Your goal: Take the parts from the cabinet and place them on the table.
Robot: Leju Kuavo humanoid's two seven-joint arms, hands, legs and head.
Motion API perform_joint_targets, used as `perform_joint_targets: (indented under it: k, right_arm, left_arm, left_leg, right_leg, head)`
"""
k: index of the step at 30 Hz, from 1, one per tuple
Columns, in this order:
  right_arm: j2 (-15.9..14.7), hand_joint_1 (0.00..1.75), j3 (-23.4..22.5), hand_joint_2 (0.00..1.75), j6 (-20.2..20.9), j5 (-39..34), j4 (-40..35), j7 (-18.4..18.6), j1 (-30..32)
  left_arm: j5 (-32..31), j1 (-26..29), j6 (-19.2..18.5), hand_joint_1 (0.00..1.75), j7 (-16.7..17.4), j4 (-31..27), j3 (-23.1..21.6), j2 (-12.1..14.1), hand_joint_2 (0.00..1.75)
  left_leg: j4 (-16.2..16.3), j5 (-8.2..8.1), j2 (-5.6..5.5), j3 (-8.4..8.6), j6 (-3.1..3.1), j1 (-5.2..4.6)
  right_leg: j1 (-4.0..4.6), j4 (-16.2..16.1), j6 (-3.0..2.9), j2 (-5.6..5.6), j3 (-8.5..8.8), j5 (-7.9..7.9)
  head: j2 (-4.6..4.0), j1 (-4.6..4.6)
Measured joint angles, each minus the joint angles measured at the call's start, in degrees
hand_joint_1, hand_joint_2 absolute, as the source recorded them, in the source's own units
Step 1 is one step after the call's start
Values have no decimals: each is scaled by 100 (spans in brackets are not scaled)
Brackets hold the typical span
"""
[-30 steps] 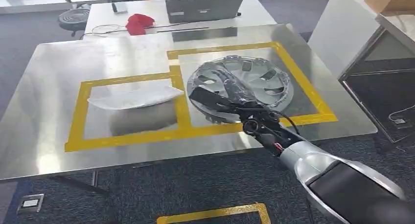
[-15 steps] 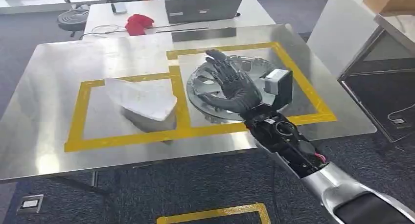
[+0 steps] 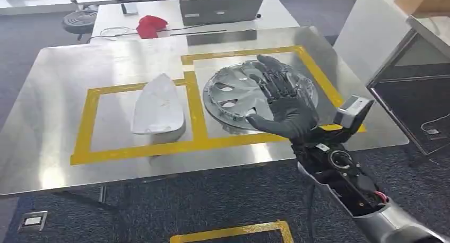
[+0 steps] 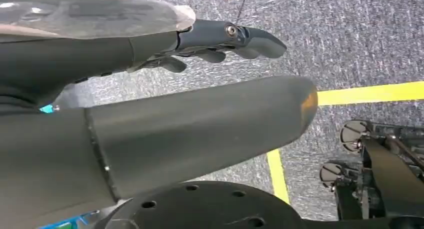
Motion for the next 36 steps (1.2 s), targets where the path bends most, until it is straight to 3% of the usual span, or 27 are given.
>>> perform_joint_targets:
  k: [5, 6, 8, 10, 13, 16, 24, 27, 31, 33, 36]
  right_arm:
    - [-403, 0, -572, 175, -90, -165, -224, -109, 526]
    - [-468, 0, -719, 175, -329, 4, -285, -33, 624]
    - [-580, 0, -1014, 175, -1364, 875, -407, 320, 826]
    - [-676, 0, -1320, 175, -2115, 1287, -484, 520, 1025]
    - [-888, 0, -1807, 175, -2339, 1585, -488, 677, 1319]
    - [-1027, 0, -2173, 175, -2824, 2143, -468, 1053, 1548]
    - [-1222, 0, -2917, 175, -2934, 2353, -136, 1023, 1981]
    - [-1251, 0, -3114, 175, -3684, 3023, 52, 1740, 2104]
    - [-1301, 0, -3629, 175, -4037, 3018, 711, 1211, 2397]
    - [-1301, 0, -3947, 175, -4077, 3213, 1067, 1167, 2466]
    - [-1299, 0, -4325, 175, -4068, 4009, 1677, 1675, 2448]
  left_arm:
    - [4, 8, 26, 0, 53, 0, 37, 0, 0]
    - [24, 7, 35, 0, 39, 0, 48, 0, 0]
    - [48, 5, 44, 0, -26, 0, 94, 0, 0]
    - [52, 4, 44, 0, -46, 0, 116, 0, 0]
    - [59, 25, 44, 0, -46, 0, 123, 0, 0]
    - [76, 17, 44, 0, -32, 0, 129, 0, 0]
    - [116, 11, 44, 0, 0, 0, 210, -2, 0]
    - [122, 2, 59, 0, 33, 0, 225, -2, 0]
    - [109, 28, 57, 0, 70, 0, 245, -2, 0]
    - [103, 24, 57, 0, 68, 0, 256, -2, 0]
    - [103, 21, 48, 0, 64, 0, 265, -4, 0]
  left_leg:
    - [0, -1, 0, -2, 1, -3]
    - [1, -1, 1, -1, 1, -4]
    - [2, -1, 0, 0, 2, -7]
    - [2, -5, -5, 2, 12, -8]
    - [2, -8, -5, 2, 16, -13]
    - [2, -12, -3, 7, 21, -18]
    - [0, -16, -2, 9, 27, -24]
    - [0, -23, -4, 19, 35, -23]
    - [-1, -26, -24, 19, 38, -32]
    - [-1, -28, -21, 20, 40, -35]
    - [-1, -30, -17, 22, 44, -37]
  right_leg:
    - [-1, 0, 1, 0, 9, 0]
    - [-4, -1, 1, 2, 9, 0]
    - [-7, -1, 2, -1, 8, 1]
    - [-9, -2, 13, -5, 7, -7]
    - [-11, -1, 15, -8, 19, -8]
    - [-17, -2, 17, -4, 18, -9]
    - [-22, -2, 23, -1, 19, -14]
    - [-24, -4, 37, -2, 21, -24]
    - [-33, -3, 40, -24, 34, -30]
    - [-36, -3, 41, -21, 36, -30]
    - [-37, -4, 43, -17, 31, -32]
  head:
    - [0, 0]
    - [0, 0]
    - [0, 0]
    - [0, 2]
    - [0, 0]
    - [0, 2]
    - [0, 2]
    - [0, 2]
    - [0, 2]
    - [0, 4]
    - [0, 4]
